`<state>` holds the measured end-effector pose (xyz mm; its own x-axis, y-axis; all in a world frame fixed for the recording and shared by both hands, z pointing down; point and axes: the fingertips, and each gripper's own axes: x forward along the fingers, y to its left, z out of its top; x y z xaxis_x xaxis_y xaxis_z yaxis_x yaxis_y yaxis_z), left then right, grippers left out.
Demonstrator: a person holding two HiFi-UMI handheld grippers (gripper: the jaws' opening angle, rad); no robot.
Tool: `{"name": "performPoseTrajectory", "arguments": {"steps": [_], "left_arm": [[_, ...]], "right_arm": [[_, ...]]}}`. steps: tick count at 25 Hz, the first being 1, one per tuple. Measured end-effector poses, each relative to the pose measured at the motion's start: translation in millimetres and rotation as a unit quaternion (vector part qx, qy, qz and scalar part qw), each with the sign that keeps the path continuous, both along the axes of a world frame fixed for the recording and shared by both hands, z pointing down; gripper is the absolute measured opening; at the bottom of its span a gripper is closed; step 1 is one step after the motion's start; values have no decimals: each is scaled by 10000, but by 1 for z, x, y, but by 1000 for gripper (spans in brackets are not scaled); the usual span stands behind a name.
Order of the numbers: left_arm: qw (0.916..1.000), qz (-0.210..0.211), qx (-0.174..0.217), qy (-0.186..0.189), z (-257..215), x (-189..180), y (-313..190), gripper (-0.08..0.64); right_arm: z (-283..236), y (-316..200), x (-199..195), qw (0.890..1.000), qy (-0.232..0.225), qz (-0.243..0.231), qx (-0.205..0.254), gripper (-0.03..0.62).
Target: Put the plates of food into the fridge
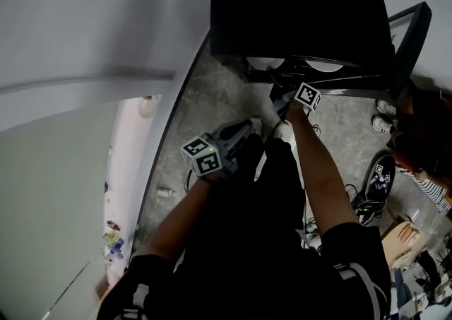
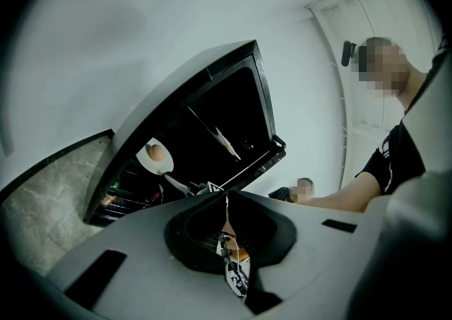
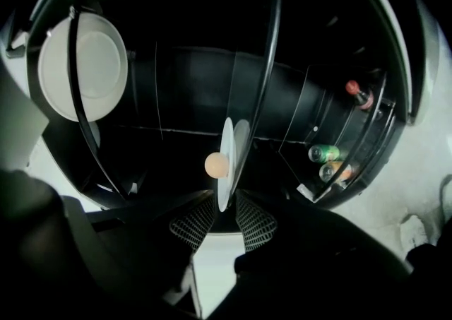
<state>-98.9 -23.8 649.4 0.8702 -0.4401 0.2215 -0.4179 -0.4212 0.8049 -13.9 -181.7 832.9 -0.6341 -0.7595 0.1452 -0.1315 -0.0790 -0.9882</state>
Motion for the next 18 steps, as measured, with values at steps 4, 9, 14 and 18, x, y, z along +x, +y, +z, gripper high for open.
{"name": "performPoseTrajectory", "arguments": {"steps": [4,9,14,18], "left_arm": [[10000,51,29,44,-6,7,-1,23],[9998,59,120,134,-19,13,-8,23],[9997,88,141,152,-24,18,-11,23],[9997,57,207,140,-30,21,-15,23]], "right_arm": [[-5,11,16,9998,123,98,-86,87],[-34,18,21,9994,120,9,321,86],[-64,32,18,9981,74,-226,569,84],[-88,38,18,9968,50,-307,739,73]]}}
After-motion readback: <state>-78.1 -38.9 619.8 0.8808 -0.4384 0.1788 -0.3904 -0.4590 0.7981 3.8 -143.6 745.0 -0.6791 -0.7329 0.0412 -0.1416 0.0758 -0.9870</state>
